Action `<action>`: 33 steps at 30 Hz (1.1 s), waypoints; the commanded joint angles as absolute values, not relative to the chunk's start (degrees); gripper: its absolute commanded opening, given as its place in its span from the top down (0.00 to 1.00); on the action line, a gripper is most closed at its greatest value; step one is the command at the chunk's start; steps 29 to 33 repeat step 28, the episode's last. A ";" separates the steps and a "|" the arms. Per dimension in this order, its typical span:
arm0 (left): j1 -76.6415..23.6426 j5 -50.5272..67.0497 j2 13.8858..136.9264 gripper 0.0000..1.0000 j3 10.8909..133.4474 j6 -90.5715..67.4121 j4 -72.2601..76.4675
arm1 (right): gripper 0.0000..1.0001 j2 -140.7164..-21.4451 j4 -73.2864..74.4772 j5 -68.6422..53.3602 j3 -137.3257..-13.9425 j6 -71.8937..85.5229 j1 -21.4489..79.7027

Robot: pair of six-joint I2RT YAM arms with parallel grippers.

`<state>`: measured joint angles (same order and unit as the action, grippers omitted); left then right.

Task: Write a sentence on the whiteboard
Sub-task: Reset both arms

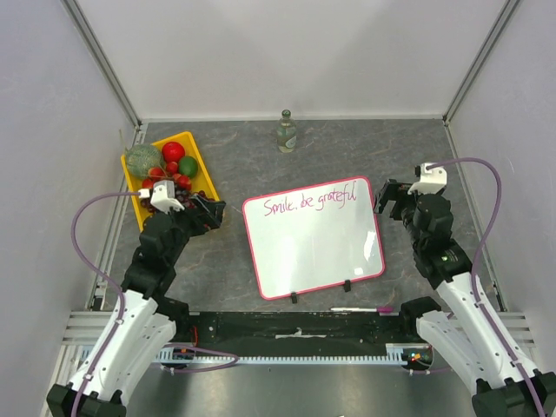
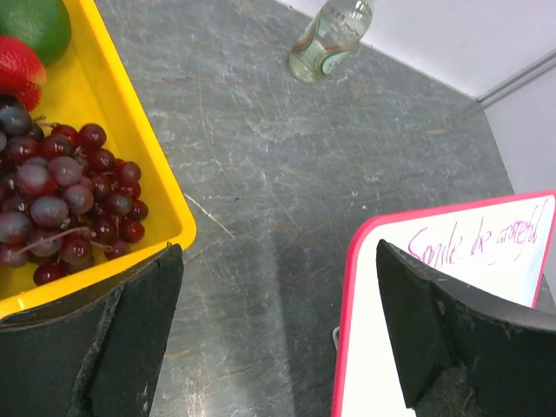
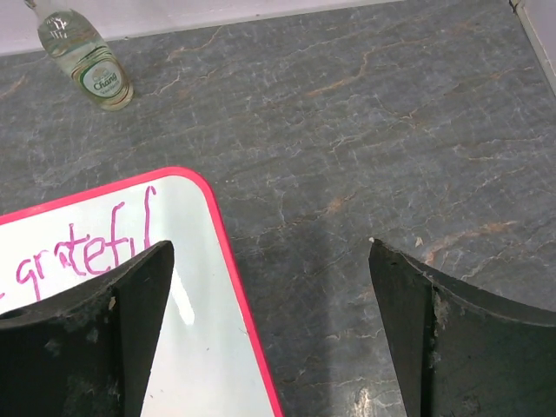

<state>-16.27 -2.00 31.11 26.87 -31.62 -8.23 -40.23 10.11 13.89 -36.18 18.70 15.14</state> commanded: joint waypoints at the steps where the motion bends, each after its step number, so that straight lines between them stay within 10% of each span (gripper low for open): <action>1: -16.44 -4.48 33.92 0.04 31.90 -30.50 -8.00 | 0.02 -40.52 3.00 15.99 -33.93 17.92 15.03; 33: -16.35 -9.32 43.68 0.02 30.77 -18.91 14.57 | 0.02 -44.73 -29.61 23.03 -16.97 5.02 15.03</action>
